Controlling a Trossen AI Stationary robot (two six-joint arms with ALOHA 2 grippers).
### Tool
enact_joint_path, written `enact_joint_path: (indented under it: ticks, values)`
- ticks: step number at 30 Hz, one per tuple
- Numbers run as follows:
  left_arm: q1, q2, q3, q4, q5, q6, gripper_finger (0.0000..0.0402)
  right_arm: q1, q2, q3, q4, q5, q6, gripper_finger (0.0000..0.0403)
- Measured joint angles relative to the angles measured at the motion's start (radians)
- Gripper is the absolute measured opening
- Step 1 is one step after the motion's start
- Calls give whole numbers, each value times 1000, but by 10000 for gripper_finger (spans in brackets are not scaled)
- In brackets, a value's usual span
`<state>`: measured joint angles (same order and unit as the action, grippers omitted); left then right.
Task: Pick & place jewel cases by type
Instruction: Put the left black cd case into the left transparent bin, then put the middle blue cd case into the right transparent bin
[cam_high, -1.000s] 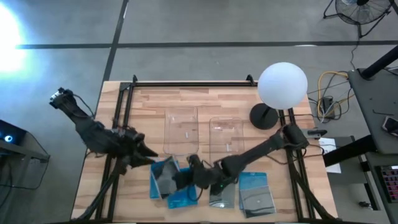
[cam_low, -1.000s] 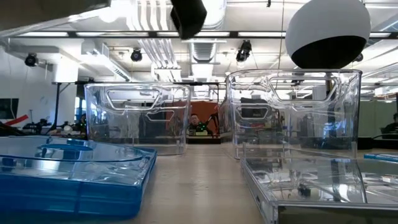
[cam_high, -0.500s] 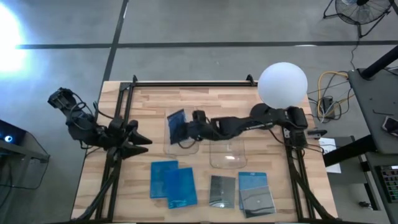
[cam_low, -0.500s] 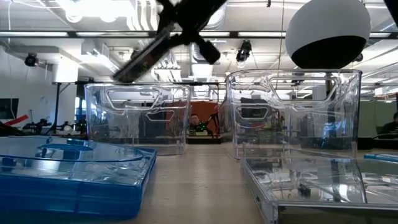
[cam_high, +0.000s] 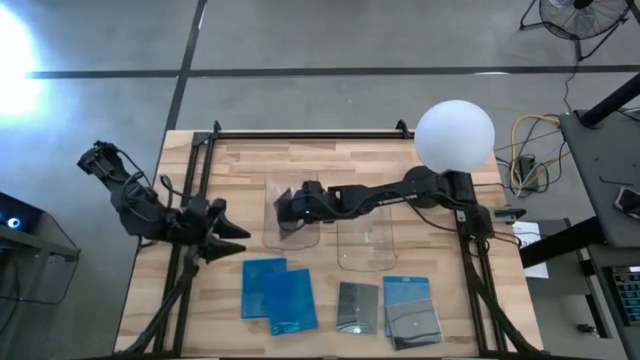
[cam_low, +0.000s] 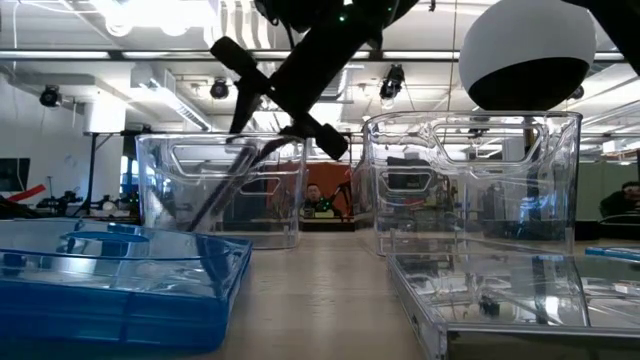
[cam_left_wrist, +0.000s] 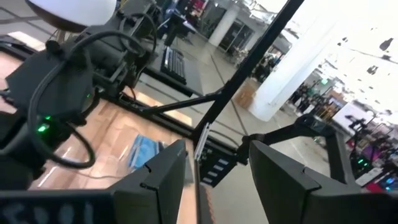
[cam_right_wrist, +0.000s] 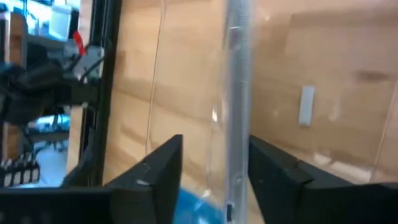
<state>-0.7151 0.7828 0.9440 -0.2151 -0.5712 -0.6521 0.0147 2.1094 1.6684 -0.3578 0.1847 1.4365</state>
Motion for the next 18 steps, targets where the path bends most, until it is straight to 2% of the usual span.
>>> enact_joint_path:
  ticks: [4,9,11,15,18]
  values:
    - [0,2,0,-40,0,-43,161,15,-7,1,-71,-50,-48,211]
    - [-2,3,0,-165,0,-135,161,67,-70,14,-219,-73,-187,239]
    - [-2,5,0,-247,1,-184,161,98,-98,24,-270,-45,-242,244]
    - [-2,17,0,-407,-3,-314,161,186,-148,28,-309,91,-368,246]
    - [-2,33,-1,-505,-8,-407,161,245,-184,29,-332,106,-377,242]
